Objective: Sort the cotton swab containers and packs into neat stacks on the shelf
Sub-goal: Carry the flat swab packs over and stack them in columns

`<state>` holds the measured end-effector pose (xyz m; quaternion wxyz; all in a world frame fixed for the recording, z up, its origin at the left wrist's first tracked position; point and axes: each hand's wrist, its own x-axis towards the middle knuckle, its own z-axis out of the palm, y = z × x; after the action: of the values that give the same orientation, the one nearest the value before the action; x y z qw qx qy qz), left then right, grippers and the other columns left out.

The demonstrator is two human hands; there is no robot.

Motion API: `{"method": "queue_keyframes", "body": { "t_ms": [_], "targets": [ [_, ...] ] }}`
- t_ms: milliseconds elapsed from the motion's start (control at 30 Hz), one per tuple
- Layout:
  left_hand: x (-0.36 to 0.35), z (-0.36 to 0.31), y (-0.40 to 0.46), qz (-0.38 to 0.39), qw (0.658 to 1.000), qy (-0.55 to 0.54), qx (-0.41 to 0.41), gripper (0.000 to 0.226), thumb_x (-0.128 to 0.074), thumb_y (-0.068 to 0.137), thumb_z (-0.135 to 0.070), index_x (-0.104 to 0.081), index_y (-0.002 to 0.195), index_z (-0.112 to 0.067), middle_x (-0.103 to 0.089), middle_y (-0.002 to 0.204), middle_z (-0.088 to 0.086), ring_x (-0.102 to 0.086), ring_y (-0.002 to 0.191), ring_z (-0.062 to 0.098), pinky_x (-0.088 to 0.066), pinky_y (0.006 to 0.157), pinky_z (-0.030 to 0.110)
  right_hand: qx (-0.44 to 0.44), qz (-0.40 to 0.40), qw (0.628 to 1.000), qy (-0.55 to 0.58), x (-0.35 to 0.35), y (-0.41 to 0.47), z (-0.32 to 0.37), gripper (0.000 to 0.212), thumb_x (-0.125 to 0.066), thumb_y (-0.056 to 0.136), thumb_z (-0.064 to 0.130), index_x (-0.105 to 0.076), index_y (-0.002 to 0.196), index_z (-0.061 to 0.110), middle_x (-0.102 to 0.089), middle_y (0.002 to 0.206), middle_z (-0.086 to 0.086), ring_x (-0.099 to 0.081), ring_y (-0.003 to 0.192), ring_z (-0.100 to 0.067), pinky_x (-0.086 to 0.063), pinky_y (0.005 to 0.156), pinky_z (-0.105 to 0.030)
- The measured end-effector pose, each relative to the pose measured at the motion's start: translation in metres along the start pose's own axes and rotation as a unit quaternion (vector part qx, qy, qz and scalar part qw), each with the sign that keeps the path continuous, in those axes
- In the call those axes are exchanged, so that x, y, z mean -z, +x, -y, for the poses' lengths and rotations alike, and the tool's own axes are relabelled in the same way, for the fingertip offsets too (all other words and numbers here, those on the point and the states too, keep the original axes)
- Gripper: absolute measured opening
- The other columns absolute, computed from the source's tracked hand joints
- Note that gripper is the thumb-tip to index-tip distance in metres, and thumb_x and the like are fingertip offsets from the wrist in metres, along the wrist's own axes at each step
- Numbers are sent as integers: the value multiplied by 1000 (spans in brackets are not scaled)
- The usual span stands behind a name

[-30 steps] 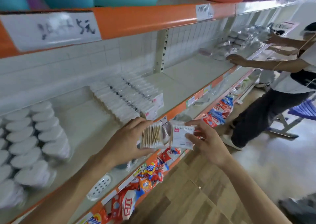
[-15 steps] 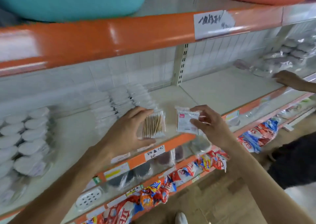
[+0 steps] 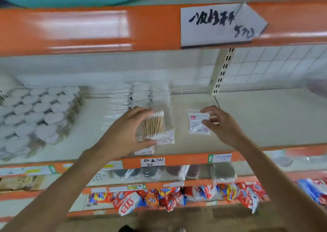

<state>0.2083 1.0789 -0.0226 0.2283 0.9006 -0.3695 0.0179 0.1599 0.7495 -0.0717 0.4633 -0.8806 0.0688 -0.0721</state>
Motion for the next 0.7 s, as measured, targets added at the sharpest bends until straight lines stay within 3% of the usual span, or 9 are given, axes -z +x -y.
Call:
{"method": "queue_keyframes", "body": {
  "t_ms": [167, 267, 400, 567, 700],
  "targets": [
    [-8, -7, -19, -14, 999, -6, 33, 86, -80, 74, -56, -43, 147, -31, -47, 138, -17, -45, 124, -1, -32, 100, 9, -4, 68, 997, -36, -4, 20, -28, 30, -68, 93, 18, -60, 104, 45, -65, 115, 8, -67, 79, 5, -41, 49, -14],
    [-11, -8, -26, -15, 998, -29, 47, 78, -80, 76, -53, -42, 143, -37, -49, 135, -22, -47, 122, -4, -30, 96, 2, -11, 82, 995, -51, 2, 24, -40, 32, -69, 93, 19, -57, 103, 47, -61, 121, 8, -69, 81, 1, -46, 54, -21],
    [-12, -13, -16, -6, 998, -44, 39, 73, -80, 75, -52, -43, 136, -39, -49, 128, -27, -50, 117, -3, -41, 94, 15, -14, 75, 993, -87, 7, 24, -53, 25, -68, 94, 20, -57, 110, 36, -61, 126, 4, -68, 89, -8, -47, 65, -25],
    [-22, -24, -2, -15, 998, -55, 20, 70, -78, 78, -50, -50, 139, -31, -54, 132, -19, -49, 121, -2, -38, 98, 10, -27, 90, 986, -135, 11, 23, -61, 28, -65, 96, 23, -60, 124, 27, -60, 127, -2, -65, 95, -14, -47, 71, -21],
    [-31, -30, 3, -8, 998, -58, 6, 71, -67, 78, -58, -49, 141, -31, -52, 136, -19, -48, 126, -1, -41, 105, 21, -4, 106, 979, -175, 11, 19, -60, 30, -62, 98, 23, -62, 128, 27, -59, 126, -4, -64, 97, -14, -47, 81, -26]
  ]
}}
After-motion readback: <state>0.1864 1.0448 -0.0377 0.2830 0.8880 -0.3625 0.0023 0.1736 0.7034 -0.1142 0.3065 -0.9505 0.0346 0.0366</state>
